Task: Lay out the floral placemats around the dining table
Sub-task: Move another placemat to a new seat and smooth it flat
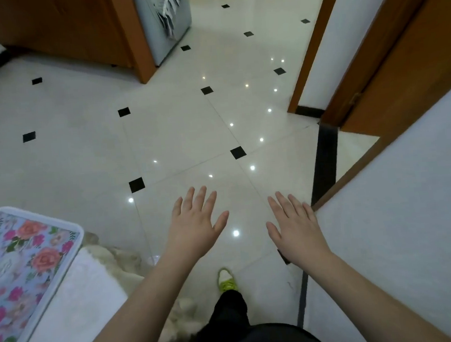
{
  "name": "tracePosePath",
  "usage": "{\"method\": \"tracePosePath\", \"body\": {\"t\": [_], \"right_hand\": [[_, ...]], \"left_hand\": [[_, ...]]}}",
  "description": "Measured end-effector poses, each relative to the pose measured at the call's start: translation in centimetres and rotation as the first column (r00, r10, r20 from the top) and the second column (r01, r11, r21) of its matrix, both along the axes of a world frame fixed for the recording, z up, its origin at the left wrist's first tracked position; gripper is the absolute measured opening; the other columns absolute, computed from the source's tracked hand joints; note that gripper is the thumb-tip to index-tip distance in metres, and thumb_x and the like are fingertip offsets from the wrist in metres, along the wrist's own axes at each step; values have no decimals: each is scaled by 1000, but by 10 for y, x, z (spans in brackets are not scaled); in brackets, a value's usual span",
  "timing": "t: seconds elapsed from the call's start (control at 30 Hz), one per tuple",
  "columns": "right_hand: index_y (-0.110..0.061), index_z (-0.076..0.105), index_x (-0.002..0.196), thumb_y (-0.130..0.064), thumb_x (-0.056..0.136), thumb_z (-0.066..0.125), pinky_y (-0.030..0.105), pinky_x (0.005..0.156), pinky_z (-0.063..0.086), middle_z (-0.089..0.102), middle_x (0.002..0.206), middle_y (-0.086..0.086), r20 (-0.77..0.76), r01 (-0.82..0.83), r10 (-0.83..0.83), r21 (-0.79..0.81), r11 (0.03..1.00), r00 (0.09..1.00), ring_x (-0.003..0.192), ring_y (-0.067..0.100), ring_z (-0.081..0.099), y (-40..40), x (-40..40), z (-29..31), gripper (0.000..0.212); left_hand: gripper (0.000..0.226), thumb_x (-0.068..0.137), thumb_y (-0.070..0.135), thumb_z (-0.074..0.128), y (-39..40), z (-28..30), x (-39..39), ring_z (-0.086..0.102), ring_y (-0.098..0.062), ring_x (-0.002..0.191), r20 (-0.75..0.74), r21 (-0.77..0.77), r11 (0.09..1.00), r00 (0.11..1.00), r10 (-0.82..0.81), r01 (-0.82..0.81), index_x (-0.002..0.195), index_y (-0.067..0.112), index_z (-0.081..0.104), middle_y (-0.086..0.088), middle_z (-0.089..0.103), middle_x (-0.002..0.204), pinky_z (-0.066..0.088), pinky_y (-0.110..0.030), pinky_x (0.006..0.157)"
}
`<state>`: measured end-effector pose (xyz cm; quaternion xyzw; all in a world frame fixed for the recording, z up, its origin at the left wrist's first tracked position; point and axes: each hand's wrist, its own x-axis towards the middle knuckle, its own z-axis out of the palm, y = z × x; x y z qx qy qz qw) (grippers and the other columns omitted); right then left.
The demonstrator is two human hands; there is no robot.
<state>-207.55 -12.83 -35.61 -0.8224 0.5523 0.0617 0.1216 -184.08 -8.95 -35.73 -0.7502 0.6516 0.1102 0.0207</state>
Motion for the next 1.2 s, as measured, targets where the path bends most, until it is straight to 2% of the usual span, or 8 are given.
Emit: {"method": "tracePosePath", "body": {"t": [0.2, 0.37, 0.57, 0.8, 0.93, 1.2], "right_hand": [[-25, 4, 158, -46, 104, 23, 40, 121, -1, 2, 166, -2, -43, -100, 100, -15, 995, 994, 152, 20, 2, -78, 47, 14, 61], [-26, 5, 158, -46, 104, 23, 39, 121, -1, 3, 166, -2, -31, -111, 110, -35, 993, 993, 152, 20, 3, -134, 78, 19, 61], [-26, 4, 158, -47, 104, 22, 39, 121, -1, 1, 166, -2, -41, -144, 143, -23, 989, 989, 152, 20, 2, -185, 93, 18, 61], [-24, 6, 158, -45, 104, 24, 39, 121, 3, 4, 166, -1, -1, -204, 204, -4, 979, 979, 152, 20, 5, -259, 121, 5, 61], [-24, 12, 158, -43, 103, 28, 38, 121, 5, 10, 165, -1, 77, -264, 264, -2, 964, 962, 151, 18, 9, -317, 149, 8, 59], [-26, 12, 158, -44, 103, 29, 40, 121, 5, 8, 166, -1, 59, -479, 479, -15, 878, 876, 151, 21, 9, -422, 215, 20, 60]], "left_hand": [[77, 91, 63, -3, -57, -3, 35, -3, -21, 153, -110, -11, 997, 991, 77, -79, 158, 30, 14, 3, 8, 167, 3, -42, 123], [66, 98, 55, 5, -97, -2, 61, -2, -21, 153, -104, 10, 996, 990, 91, -90, 158, 30, 14, 4, 7, 167, 1, -41, 122], [62, 101, 54, 11, -143, 8, 83, -4, -20, 153, -68, -9, 994, 992, 107, -107, 158, 29, 11, 3, 4, 167, 0, -40, 122], [58, 102, 48, 13, -202, 2, 96, 0, -20, 153, -112, -4, 984, 978, 176, -177, 157, 30, 15, 0, 9, 167, 1, -37, 121], [59, 103, 51, 14, -239, -1, 119, -1, -20, 153, -61, 83, 960, 961, 271, -266, 158, 30, 13, 1, 7, 167, 1, -37, 121], [61, 101, 52, 12, -275, 17, 161, 0, -20, 153, 10, 21, 867, 867, 498, -498, 158, 28, 15, 1, 8, 167, 3, -38, 122]]}}
